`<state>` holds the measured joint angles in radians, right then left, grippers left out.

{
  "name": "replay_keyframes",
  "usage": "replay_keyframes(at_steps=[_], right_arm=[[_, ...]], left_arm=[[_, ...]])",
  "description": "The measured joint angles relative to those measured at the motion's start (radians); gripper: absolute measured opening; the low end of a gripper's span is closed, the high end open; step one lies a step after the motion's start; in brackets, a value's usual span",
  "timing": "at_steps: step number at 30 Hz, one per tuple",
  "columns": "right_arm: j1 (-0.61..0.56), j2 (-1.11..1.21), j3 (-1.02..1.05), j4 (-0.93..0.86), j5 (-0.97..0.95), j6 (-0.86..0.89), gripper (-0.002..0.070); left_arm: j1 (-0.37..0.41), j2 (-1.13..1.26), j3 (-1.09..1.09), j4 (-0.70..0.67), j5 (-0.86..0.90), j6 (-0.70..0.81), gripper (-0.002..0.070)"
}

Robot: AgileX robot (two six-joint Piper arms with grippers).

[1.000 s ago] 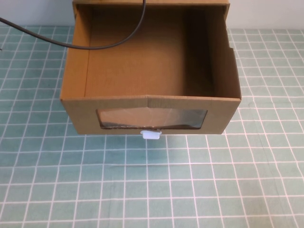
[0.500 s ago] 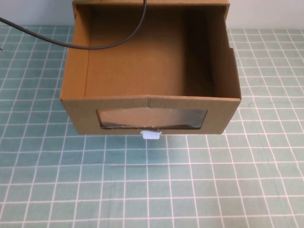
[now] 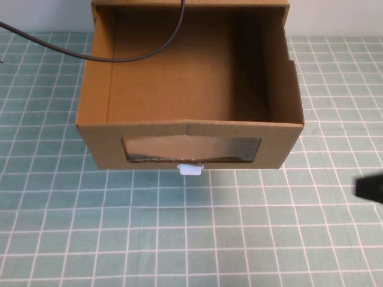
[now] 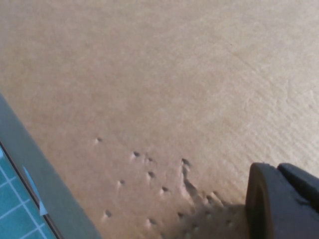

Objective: Close the shoe box

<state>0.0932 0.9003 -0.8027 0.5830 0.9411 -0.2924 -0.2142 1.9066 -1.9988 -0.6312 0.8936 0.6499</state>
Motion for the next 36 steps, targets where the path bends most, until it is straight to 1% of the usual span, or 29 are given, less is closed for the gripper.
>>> replay_keyframes(at_steps=[2, 4, 7, 9, 12, 16, 20, 32, 36], right_arm=[[0.068, 0.071, -0.056, -0.001, -0.017, 0.000, -0.0011], [0.170, 0.132, -0.103, -0.012, -0.054, 0.011, -0.0011], [0.347, 0.210, -0.153, -0.044, -0.158, 0.048, -0.0011], [0.440, 0.258, -0.180, -0.074, -0.238, 0.081, -0.0011], [0.526, 0.339, -0.227, -0.091, -0.346, 0.101, -0.0011], [0.547, 0.445, -0.299, -0.096, -0.409, 0.107, -0.0011], [0.548, 0.524, -0.362, -0.106, -0.422, 0.112, -0.0011], [0.548, 0.660, -0.539, -0.123, -0.486, 0.098, -0.0011], [0.524, 0.701, -0.594, -0.123, -0.488, 0.098, -0.0011]], left_arm=[[0.000, 0.000, 0.000, 0.000, 0.000, 0.000, -0.0005], [0.000, 0.000, 0.000, 0.000, 0.000, 0.000, -0.0005], [0.000, 0.000, 0.000, 0.000, 0.000, 0.000, -0.0005], [0.000, 0.000, 0.000, 0.000, 0.000, -0.002, -0.0005], [0.000, 0.000, 0.000, 0.000, 0.000, -0.004, -0.0005], [0.000, 0.000, 0.000, 0.000, 0.000, -0.004, -0.0005], [0.000, 0.000, 0.000, 0.000, 0.002, -0.004, -0.0005], [0.000, 0.000, 0.000, -0.004, 0.010, -0.004, -0.0005], [0.000, 0.000, 0.000, -0.004, 0.011, -0.004, -0.0005]])
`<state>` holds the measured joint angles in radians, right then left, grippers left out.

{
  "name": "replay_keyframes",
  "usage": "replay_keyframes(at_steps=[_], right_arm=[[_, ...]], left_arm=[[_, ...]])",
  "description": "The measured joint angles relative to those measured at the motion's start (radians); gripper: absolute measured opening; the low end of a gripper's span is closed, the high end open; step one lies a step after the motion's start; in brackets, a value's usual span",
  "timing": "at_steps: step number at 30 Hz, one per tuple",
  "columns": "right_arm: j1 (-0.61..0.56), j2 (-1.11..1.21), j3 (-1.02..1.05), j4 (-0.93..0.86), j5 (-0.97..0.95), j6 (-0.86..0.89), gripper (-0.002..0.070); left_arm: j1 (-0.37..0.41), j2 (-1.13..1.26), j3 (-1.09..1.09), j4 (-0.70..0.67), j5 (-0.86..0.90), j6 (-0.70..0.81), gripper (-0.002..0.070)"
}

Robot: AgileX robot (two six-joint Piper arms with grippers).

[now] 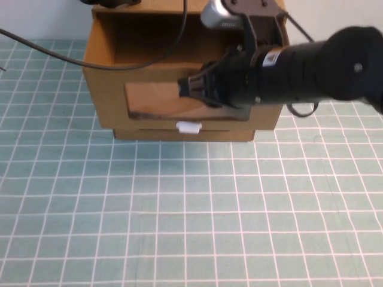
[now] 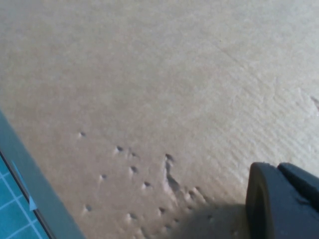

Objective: Close the shoe box

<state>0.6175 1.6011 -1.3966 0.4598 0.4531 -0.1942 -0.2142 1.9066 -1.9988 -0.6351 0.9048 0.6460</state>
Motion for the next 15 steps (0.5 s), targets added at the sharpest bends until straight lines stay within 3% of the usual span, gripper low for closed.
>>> replay_keyframes(at_steps=[15], right_arm=[[-0.109, 0.178, -0.216, 0.049, -0.004, -0.011, -0.0011]], left_arm=[[0.000, 0.000, 0.000, -0.004, 0.000, 0.000, -0.0005]])
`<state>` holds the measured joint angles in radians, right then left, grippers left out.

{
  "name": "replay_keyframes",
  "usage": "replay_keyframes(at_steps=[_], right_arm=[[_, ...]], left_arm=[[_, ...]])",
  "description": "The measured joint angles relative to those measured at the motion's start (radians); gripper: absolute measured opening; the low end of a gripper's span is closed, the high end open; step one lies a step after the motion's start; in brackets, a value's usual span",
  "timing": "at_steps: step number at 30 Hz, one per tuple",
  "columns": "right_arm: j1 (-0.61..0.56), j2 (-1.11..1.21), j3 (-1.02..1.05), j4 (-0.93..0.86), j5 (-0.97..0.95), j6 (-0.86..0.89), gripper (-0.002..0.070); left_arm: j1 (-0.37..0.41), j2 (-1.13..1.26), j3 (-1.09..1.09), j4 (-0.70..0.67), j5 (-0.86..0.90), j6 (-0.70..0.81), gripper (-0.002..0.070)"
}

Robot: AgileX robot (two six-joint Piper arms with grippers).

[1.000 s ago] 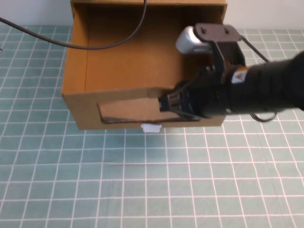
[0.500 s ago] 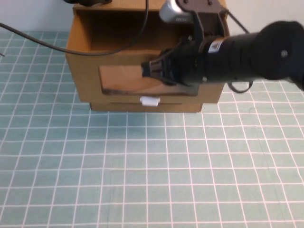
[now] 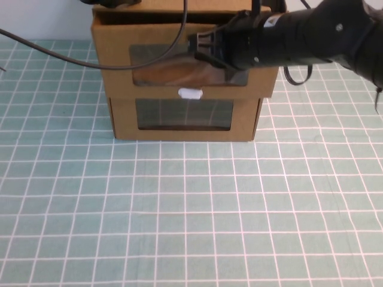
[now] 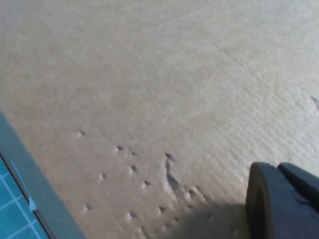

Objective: Close the shoe box

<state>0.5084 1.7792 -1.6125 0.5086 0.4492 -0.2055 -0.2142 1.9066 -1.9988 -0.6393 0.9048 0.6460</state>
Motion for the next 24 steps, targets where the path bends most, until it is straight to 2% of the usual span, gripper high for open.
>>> replay_keyframes(at_steps=[10, 24], right_arm=[[-0.009, 0.126, -0.142, 0.028, -0.022, -0.036, -0.0011], [-0.031, 0.167, -0.222, 0.052, 0.095, -0.045, -0.0012]], left_arm=[[0.000, 0.000, 0.000, 0.000, 0.000, 0.000, -0.0005], [0.000, 0.000, 0.000, 0.000, 0.000, -0.008, -0.0005]])
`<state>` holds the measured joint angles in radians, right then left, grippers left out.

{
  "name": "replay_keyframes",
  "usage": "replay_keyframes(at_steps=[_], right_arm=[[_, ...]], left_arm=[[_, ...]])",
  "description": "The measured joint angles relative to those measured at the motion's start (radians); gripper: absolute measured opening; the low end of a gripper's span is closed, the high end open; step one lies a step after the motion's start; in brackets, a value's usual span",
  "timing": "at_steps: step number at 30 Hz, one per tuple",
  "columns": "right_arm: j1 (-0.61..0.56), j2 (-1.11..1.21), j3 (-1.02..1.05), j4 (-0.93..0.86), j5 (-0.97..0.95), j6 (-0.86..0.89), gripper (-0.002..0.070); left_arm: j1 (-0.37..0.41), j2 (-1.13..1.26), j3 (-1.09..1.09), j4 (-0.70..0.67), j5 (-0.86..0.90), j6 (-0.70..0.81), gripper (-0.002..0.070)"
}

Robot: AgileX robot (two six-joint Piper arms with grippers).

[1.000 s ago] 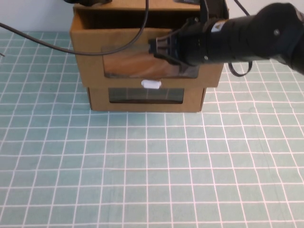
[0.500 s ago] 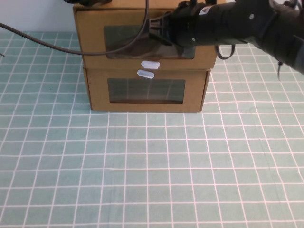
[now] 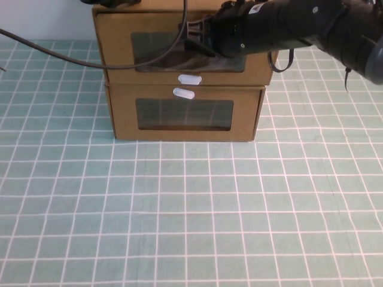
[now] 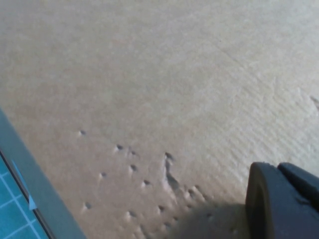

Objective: Close the shoe box

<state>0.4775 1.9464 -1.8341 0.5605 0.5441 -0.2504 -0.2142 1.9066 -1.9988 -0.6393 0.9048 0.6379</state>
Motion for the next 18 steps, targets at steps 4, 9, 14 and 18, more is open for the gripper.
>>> replay_keyframes(at_steps=[4, 9, 14, 18], right_arm=[[-0.006, 0.000, -0.006, 0.006, 0.014, 0.000, -0.0012], [-0.014, -0.012, -0.008, 0.108, 0.065, -0.051, -0.0012], [-0.018, -0.032, -0.012, 0.155, 0.037, -0.097, -0.0012], [-0.022, -0.032, -0.012, 0.165, 0.031, -0.100, -0.0012]], left_arm=[[0.000, 0.000, 0.000, 0.000, 0.000, -0.010, -0.0005], [0.000, 0.000, 0.000, 0.000, 0.000, -0.015, -0.0005], [0.000, 0.000, 0.000, 0.000, 0.002, -0.015, -0.0005], [0.000, 0.000, 0.000, 0.000, 0.002, -0.018, -0.0005]])
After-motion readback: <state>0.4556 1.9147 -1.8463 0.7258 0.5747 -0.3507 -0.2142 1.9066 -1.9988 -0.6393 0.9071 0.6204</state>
